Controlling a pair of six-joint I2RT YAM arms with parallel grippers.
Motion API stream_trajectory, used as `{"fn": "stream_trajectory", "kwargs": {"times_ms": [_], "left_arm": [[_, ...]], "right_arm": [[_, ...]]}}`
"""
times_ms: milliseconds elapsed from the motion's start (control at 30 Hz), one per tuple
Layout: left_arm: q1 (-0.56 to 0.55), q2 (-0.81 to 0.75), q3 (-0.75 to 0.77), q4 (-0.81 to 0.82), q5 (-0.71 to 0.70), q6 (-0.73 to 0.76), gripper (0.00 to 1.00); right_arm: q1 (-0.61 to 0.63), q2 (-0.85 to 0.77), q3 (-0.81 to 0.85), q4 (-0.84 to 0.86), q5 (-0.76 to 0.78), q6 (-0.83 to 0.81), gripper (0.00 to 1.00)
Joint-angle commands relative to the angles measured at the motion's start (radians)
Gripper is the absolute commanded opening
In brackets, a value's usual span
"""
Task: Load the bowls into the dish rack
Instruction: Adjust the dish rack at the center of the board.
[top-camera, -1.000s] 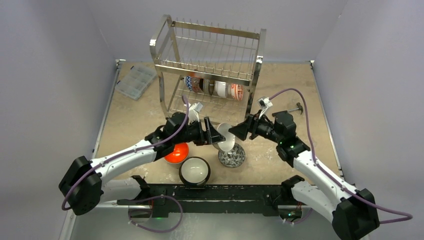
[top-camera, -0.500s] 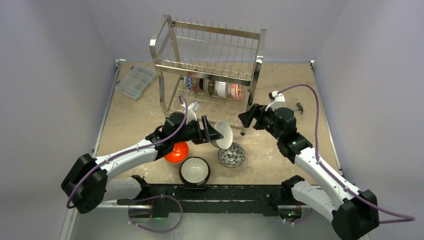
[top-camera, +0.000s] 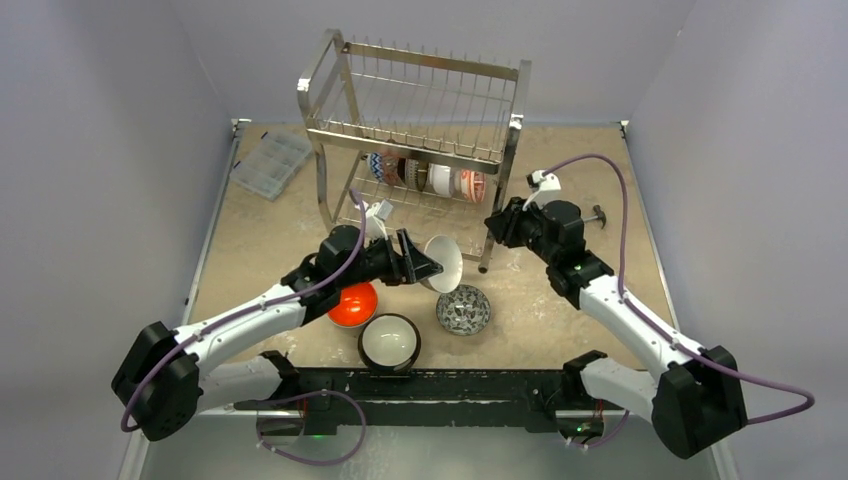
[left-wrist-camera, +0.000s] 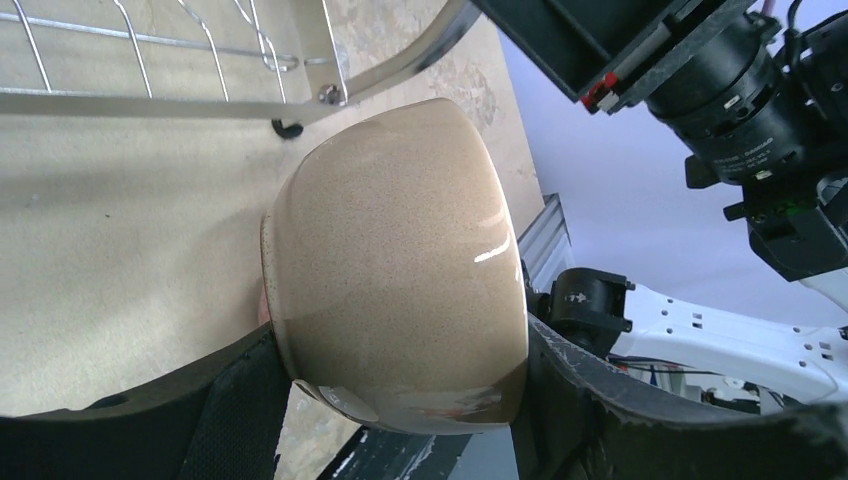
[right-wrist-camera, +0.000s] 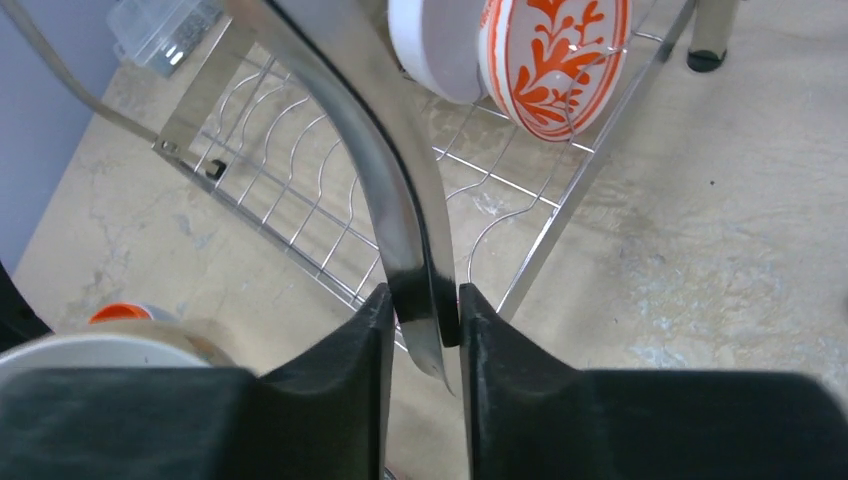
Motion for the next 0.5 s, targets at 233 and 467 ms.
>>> {"fn": "stream_trajectory", "kwargs": {"times_ms": [233,467], "left_arm": [[0.005,-0.073,0.025,0.01,-0.101,0.124,0.0],[0.005,-0.086,0.029,-0.018,-0.171,0.209,0.0]], "right_arm": [[0.008,-0.128,-0.016,0.066,-0.174,-0.016,0.0],[0.008,-0.17,-0.04,0.033,-0.182,-0.009,0.26]]}}
